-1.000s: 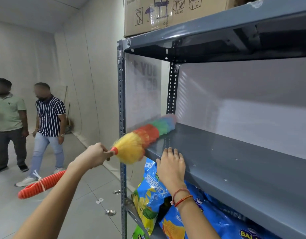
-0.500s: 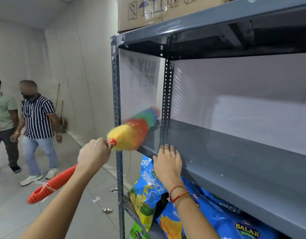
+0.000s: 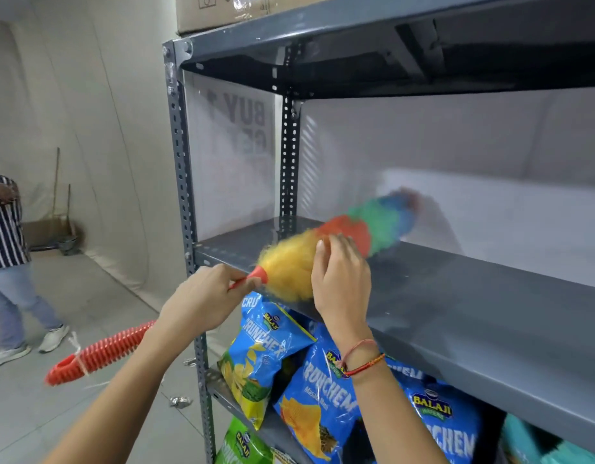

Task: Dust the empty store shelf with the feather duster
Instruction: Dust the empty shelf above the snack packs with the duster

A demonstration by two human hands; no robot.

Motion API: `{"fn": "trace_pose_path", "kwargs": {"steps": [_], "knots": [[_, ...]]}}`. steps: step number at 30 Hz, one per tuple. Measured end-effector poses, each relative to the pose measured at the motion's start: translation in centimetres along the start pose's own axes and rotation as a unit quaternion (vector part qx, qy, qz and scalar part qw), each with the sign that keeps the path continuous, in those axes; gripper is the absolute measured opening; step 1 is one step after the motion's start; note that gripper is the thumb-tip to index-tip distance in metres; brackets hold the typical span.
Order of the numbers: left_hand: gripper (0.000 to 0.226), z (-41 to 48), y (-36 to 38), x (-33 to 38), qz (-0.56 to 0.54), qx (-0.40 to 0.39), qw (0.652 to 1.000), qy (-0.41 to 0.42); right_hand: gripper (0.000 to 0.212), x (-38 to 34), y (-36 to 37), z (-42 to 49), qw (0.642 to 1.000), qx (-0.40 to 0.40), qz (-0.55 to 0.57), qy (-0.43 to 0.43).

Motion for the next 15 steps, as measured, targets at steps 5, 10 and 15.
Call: {"fn": "trace_pose_path", "kwargs": {"steps": [5,10,15], "knots": [[0.038,1.0,1.6,0.3,-0.07,-0.152,0.986,0.029,0.04,0.9,-0.2,0.1,1.0,-0.014,-0.001,0.022],[0.041,1.7,0.8,-2.6,-0.076,-0.146,0.983,-0.085,0.037,0.1,1.1,-0.6,0.999,-0.032,0.007,0.006],[0.041,0.5,0.0,-5.8,0.135,0.065,0.974,-0.172,0.034,-0.8,2.7,-1.4,0.998,-0.054,0.014,0.002]]}}
Point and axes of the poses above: each hand's wrist, its own z-axis towards the middle knuckle, its own y-axis out of the palm, x = y × z, the point moved 5 cm from there along z, towards the middle knuckle, and after that the axes turned 10 degrees about y, right-handed, at the moved point
